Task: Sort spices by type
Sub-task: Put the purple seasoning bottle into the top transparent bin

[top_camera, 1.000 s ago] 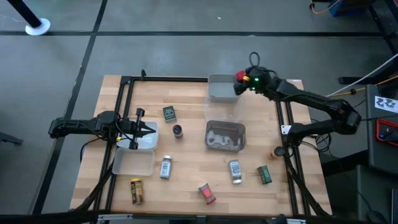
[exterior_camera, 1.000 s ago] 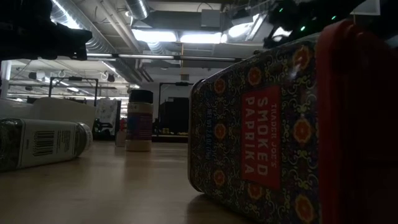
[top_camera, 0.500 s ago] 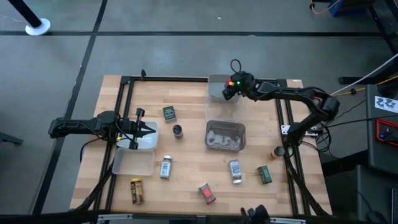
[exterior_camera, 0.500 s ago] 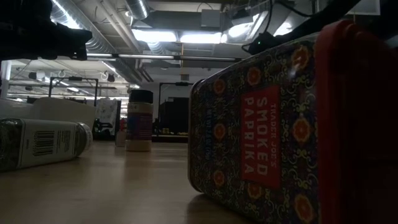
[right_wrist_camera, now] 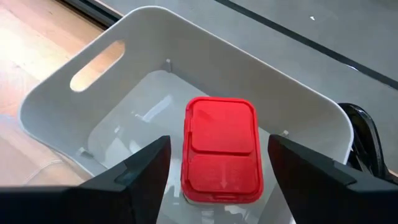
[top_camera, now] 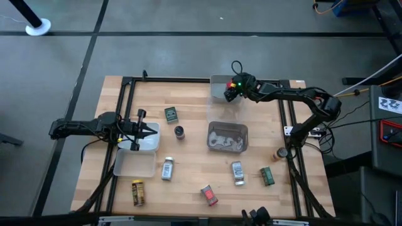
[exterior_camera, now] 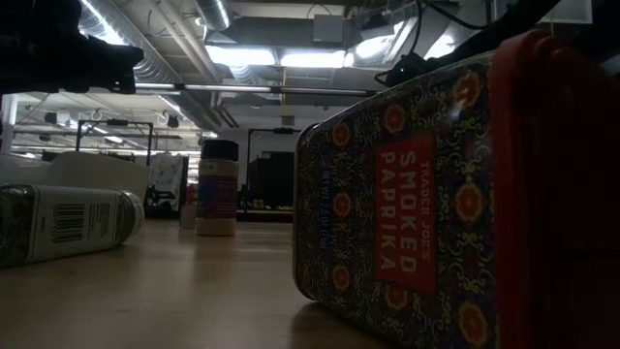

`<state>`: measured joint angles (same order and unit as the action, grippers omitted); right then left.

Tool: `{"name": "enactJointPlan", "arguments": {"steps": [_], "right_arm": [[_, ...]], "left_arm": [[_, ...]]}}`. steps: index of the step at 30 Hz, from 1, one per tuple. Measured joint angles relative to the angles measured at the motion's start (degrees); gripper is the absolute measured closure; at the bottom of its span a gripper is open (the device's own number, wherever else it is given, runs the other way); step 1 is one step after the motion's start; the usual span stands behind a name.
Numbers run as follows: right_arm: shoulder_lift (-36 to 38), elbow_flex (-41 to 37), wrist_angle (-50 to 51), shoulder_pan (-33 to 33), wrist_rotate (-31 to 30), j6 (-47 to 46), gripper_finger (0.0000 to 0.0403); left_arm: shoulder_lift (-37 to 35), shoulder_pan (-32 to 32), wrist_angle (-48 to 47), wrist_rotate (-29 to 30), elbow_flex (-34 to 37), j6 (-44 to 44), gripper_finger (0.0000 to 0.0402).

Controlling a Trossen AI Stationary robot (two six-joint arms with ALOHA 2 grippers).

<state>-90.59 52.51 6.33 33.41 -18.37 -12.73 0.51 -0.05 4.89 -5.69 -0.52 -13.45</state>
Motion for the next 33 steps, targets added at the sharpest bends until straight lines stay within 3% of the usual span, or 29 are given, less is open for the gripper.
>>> {"name": "enactJointPlan", "arguments": {"steps": [10, 26, 33], "right_arm": [[0.02, 1.21, 0.55, 0.0, 0.0, 0.02, 0.0133], [0.09, 15.63, 16.36, 0.0, 0.02, 1.43, 0.0133], [0.09, 20.24, 22.19, -0.04, 0.0, 2.61, 0.0133]], "left_arm": [[0.02, 0.0, 0.57, 0.0, 0.0, 0.0, 0.0402], [0.07, -0.01, 10.6, 0.55, -0.02, -0.27, 0.0402], [1.13, -0.01, 14.7, 9.09, -0.02, 1.62, 0.0399]]}}
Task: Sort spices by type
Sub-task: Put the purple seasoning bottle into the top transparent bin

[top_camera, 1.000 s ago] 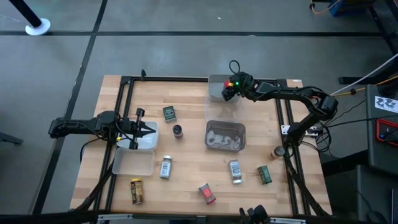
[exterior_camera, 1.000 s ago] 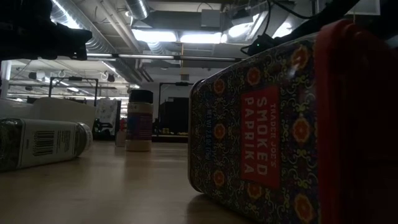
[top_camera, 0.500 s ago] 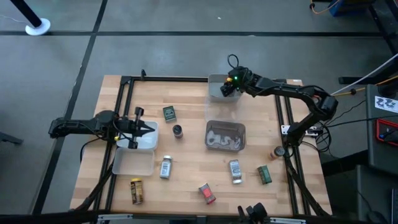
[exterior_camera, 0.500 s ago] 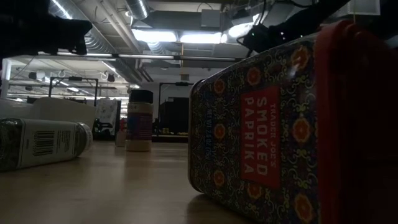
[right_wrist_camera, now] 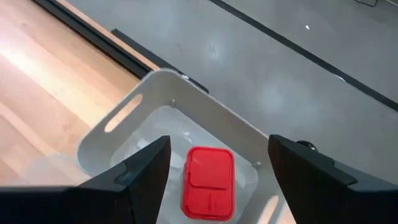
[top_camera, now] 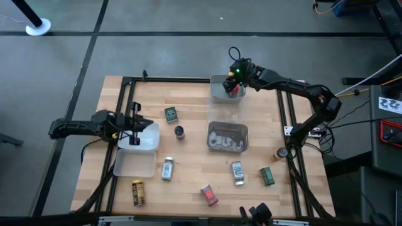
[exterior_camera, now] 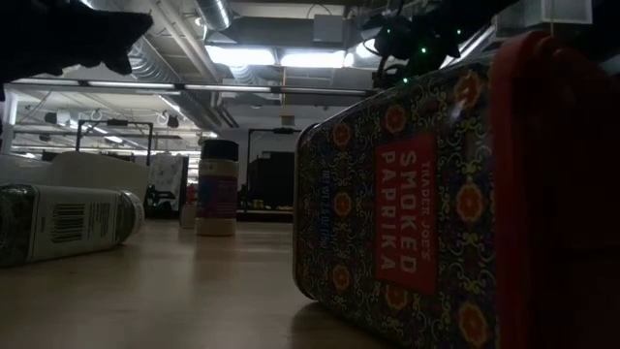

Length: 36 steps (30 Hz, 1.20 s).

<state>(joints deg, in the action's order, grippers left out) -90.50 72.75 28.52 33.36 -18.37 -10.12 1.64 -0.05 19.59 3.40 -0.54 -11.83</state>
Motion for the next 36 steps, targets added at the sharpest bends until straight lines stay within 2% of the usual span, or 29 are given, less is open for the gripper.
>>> {"name": "enactJointPlan", "arguments": {"steps": [4, 11, 15, 20, 23, 31, 36], "right_arm": [[0.0, 0.82, -0.06, 0.0, 0.0, 0.04, 0.0133], [0.02, 0.88, 0.15, 0.0, 0.02, 0.15, 0.0133], [0.02, 0.88, 0.12, 0.0, 0.02, 0.17, 0.0133], [0.01, 0.88, 0.15, 0.0, 0.03, 2.74, 0.0133], [0.0, 0.88, 0.19, 0.0, 0.07, 3.14, 0.0133], [0.02, 0.88, 2.33, 0.0, 0.07, 3.7, 0.0133], [0.0, 0.86, 3.24, 0.0, 0.04, 6.06, 0.0133]], "left_arm": [[2.78, 0.0, 2.92, 4.38, 0.0, 5.28, 0.037], [9.71, -0.08, 8.07, 10.07, -2.23, 10.24, 0.0268], [15.78, -0.87, 8.32, 10.6, -7.2, 11.44, 0.0223], [27.35, -2.77, 6.12, 10.6, -15.76, 11.81, 0.0195], [34.49, -4.25, -2.26, 10.6, -23.11, 13.57, 0.0185], [52.61, -7.93, -35.93, 10.46, -46.63, 19.21, 0.0164], [61.95, -9.04, -52.85, 8.51, -58.79, 22.84, 0.015]]}}
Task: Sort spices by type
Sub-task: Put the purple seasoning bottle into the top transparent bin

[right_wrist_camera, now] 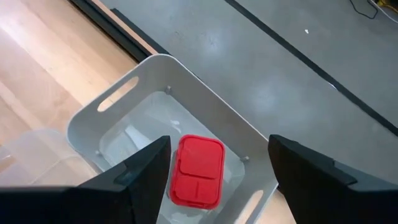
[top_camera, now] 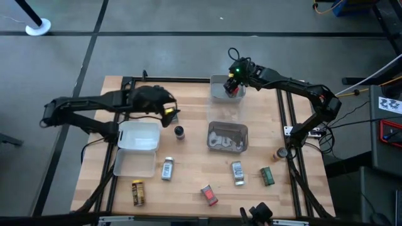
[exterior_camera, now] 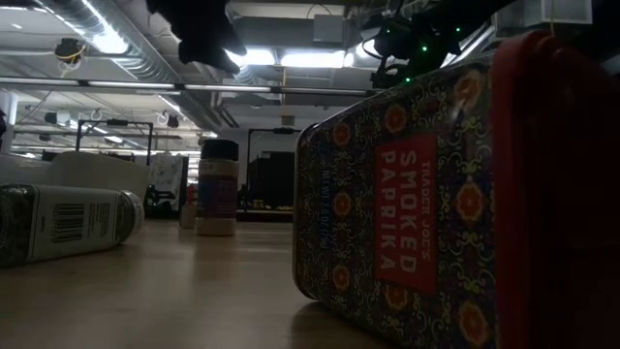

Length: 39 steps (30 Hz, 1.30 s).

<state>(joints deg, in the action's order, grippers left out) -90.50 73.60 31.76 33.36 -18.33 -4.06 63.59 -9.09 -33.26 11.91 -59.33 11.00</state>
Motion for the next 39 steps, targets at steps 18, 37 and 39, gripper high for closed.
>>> {"name": "enactJointPlan", "arguments": {"steps": [18, 37, 39], "right_arm": [[0.98, -0.02, 1.45, 0.04, -0.04, 3.09, 0.0133], [0.98, -0.02, 3.12, 0.02, 0.02, 3.09, 0.0133], [0.98, -0.02, 3.16, 0.02, 0.08, 3.09, 0.0133]], "left_arm": [[17.5, 1.62, -17.62, -13.7, -8.81, -6.93, 0.0139], [24.47, 2.0, -17.64, -13.66, -8.61, -10.39, 0.0139], [25.31, 2.0, -17.55, -13.65, -8.61, -10.45, 0.0139]]}}
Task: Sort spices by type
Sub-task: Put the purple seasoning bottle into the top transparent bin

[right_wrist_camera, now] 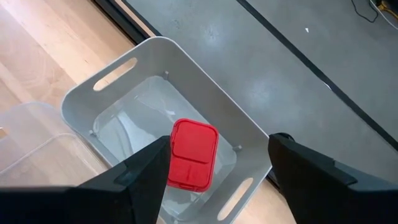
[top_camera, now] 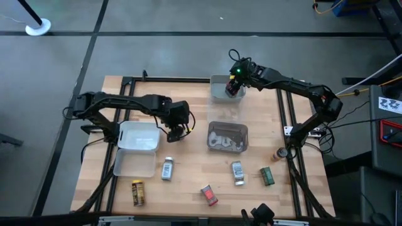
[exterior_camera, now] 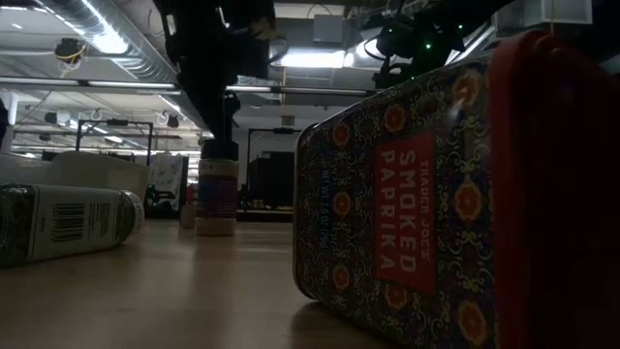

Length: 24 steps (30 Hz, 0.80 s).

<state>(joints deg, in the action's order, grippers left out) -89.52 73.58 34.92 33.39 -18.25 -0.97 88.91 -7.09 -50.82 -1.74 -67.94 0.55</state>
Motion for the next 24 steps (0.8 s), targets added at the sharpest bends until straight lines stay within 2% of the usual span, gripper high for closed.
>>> {"name": "enactJointPlan", "arguments": {"steps": [14, 17, 21, 24], "right_arm": [[0.26, -0.02, 0.14, 0.0, 0.3, 1.24, 0.0133], [1.57, -0.02, 0.87, 0.0, 0.3, 1.5, 0.0133], [3.89, -0.02, 2.37, 0.0, -0.06, 1.51, 0.0133], [6.05, -0.02, 3.29, 0.0, -0.13, 1.5, 0.0133]], "left_arm": [[3.34, -0.07, -0.06, 0.0, 0.02, -0.15, 0.0141], [3.34, -0.07, -0.04, -0.01, 0.04, -0.17, 0.0161], [3.34, -0.09, 0.1, 0.04, 0.04, -0.17, 0.0207], [3.3, -0.09, 0.1, 0.02, 0.03, -0.17, 0.0213]]}}
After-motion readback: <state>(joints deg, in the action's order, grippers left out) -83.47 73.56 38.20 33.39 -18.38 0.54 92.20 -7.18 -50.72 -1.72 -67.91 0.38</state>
